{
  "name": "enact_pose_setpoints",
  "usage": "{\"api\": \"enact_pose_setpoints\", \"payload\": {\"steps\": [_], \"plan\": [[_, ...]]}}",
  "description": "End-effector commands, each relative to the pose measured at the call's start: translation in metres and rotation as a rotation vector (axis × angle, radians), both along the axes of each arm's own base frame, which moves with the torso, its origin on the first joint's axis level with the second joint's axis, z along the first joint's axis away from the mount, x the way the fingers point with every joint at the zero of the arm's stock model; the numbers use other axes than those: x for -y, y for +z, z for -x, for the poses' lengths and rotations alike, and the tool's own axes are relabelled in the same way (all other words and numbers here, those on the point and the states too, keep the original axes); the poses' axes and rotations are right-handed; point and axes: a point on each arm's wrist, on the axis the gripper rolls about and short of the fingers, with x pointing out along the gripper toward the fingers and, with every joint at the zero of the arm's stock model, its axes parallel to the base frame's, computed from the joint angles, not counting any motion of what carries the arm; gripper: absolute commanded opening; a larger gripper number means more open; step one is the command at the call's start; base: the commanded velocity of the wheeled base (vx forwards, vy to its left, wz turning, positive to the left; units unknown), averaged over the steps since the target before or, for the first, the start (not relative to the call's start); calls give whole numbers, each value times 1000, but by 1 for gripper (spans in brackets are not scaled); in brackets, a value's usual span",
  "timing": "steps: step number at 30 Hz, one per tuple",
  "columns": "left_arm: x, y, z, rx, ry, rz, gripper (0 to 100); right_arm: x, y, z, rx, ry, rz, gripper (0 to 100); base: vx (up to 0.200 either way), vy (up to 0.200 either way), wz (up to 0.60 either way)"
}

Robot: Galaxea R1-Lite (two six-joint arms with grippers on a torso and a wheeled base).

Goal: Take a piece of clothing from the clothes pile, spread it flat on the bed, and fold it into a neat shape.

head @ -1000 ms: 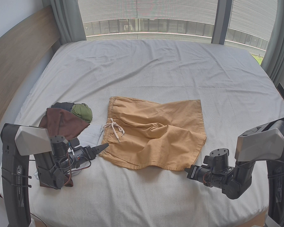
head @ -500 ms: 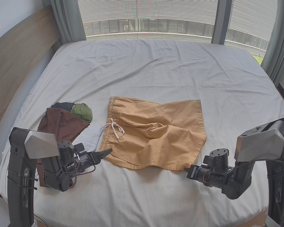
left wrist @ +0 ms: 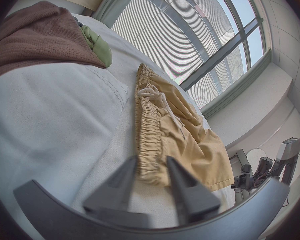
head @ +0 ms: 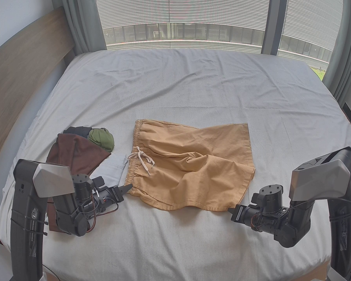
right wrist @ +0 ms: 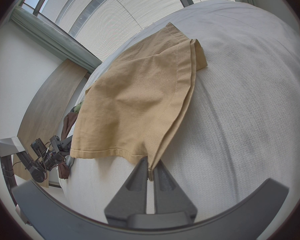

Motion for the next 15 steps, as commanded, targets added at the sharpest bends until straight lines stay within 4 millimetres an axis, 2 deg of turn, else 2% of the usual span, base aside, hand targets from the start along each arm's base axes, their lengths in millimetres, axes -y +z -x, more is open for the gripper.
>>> {"api": "enact_pose_setpoints", "payload": {"steps": [1,9,15], "plan": [[0,-1,1,-6,-3,0,0,1,-1,1,-5,-1,2,0,0,0,0],[-3,1,2,0,2,-3,0,5,-2,2,-14,-11,9,0,0,0,0],[-12,12,6,7,17,-2,0,14,-3,7,-24,-2,47,0,0,0,0]]}}
